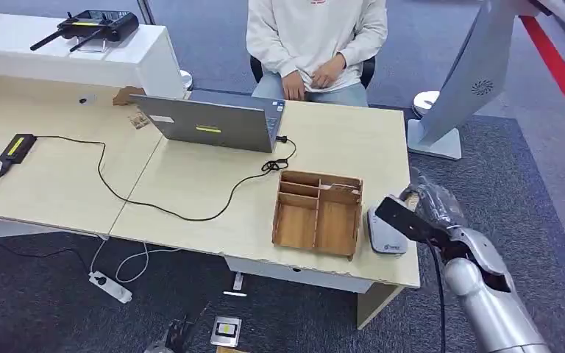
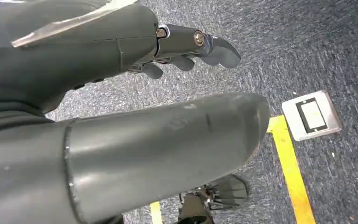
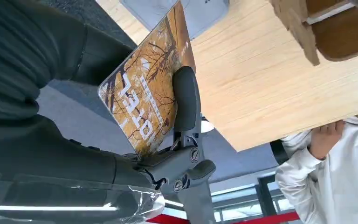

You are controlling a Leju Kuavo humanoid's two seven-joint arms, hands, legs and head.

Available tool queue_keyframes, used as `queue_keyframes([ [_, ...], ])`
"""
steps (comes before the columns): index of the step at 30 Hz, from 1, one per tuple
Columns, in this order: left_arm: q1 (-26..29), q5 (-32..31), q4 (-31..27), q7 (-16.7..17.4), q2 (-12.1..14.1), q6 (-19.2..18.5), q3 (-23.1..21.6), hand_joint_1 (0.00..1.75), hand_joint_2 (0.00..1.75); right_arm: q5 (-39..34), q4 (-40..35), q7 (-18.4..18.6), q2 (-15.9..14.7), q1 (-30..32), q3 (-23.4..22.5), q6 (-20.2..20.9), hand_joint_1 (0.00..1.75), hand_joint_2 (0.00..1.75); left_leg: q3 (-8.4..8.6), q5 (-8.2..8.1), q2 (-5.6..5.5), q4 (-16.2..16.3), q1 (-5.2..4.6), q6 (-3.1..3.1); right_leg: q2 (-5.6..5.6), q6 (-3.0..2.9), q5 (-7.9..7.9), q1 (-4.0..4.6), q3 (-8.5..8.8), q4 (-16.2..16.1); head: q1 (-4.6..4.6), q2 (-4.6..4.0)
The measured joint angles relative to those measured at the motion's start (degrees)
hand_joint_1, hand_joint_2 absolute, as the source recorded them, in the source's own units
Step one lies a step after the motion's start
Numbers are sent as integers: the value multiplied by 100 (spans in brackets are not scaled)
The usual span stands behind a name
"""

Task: Pass the card to the sensor for recognition and then transmit it.

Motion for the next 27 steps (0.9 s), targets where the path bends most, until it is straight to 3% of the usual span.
queue_keyframes([
  [12, 1, 68, 0, 37, 0, -13, 0, 0, 0, 107, 79, -125, 181, -57, 98, 142, 175, 175, -3, 0, 0, 0, 0, 0, 0, 0, 0, 0, 1, 0, 0, 0],
  [18, -35, -17, 0, 74, 105, -404, 0, 0, 0, 116, 448, -258, 330, -284, 127, 35, 175, 175, -2, 1, -1, 0, 0, 0, -1, 0, 0, 0, 1, 0, 2, 0],
  [27, -54, -22, 0, 74, 184, -393, 0, 0, 0, 133, 840, -262, 420, -395, 129, -186, 175, 175, -2, 0, -1, 0, 0, 0, -1, 0, -1, 0, -1, 0, 0, 0],
])
